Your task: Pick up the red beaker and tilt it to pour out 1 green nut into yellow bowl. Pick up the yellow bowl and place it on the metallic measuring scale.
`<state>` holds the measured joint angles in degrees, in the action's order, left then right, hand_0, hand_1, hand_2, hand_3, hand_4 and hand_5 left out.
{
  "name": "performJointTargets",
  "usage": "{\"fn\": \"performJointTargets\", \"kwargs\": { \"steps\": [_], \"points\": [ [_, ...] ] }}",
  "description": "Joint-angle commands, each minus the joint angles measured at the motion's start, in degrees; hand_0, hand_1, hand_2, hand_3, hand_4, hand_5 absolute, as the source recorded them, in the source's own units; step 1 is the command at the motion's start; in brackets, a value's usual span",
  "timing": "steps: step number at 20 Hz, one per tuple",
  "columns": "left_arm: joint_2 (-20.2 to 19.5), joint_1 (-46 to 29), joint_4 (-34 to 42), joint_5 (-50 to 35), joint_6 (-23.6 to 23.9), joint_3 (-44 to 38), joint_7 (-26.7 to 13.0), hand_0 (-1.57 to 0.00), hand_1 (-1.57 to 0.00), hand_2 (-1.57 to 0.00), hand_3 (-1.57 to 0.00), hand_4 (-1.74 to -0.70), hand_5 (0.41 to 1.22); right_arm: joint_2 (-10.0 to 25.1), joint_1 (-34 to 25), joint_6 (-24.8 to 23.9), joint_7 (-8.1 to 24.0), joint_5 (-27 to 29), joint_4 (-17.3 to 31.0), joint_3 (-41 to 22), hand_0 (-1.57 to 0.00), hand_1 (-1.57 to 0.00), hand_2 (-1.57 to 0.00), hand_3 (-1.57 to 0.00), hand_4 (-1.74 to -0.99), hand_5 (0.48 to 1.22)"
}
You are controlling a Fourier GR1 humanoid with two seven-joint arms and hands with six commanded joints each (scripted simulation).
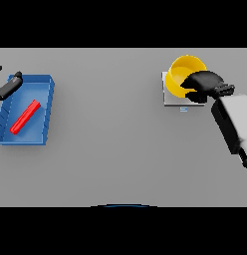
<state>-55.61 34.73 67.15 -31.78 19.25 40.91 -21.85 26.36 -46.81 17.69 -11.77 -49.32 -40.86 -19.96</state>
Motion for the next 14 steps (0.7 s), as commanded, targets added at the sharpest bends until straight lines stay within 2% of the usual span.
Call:
{"fn": "performJointTargets", "kwargs": {
  "steps": [1,4,7,10,14],
  "points": [
    [0.07,-0.49,0.15,-0.06,0.0,0.05,0.64,0.0,0.0,0.0,0.0,-0.73,0.728,-0.42,-0.01,0.41,1.2,0.39,0.07,0.38,-0.72,-0.98,-1.04,-0.83,-1.619,1.072],
    [0.25,-0.67,0.24,0.06,0.13,0.25,0.65,0.0,0.0,0.0,0.0,-0.73,0.717,-0.41,-0.69,1.56,2.18,0.03,1.5,0.23,-0.37,-0.58,-0.69,-0.61,-1.539,0.933],
    [0.78,-0.3,0.15,0.1,0.44,0.36,0.19,0.0,0.0,0.0,0.0,-0.72,0.705,-0.51,-1.37,0.82,-0.16,-1.19,2.44,-1.09,-0.19,-0.3,-0.45,-0.49,-1.485,0.859],
    [0.58,-0.23,0.76,0.01,0.37,0.26,0.45,0.0,0.0,0.0,0.0,-0.72,0.699,0.06,-1.14,1.5,-0.51,-1.36,2.54,-1.35,-0.1,-0.16,-0.25,-0.38,-1.442,0.814],
    [0.72,-0.02,-0.24,0.18,-0.04,0.36,0.15,0.0,0.0,0.0,0.0,-0.72,0.693,0.11,-0.79,3.84,1.54,-0.58,1.69,-0.92,-0.04,-0.06,-0.1,-0.27,-1.41,0.759]
  ]
}}
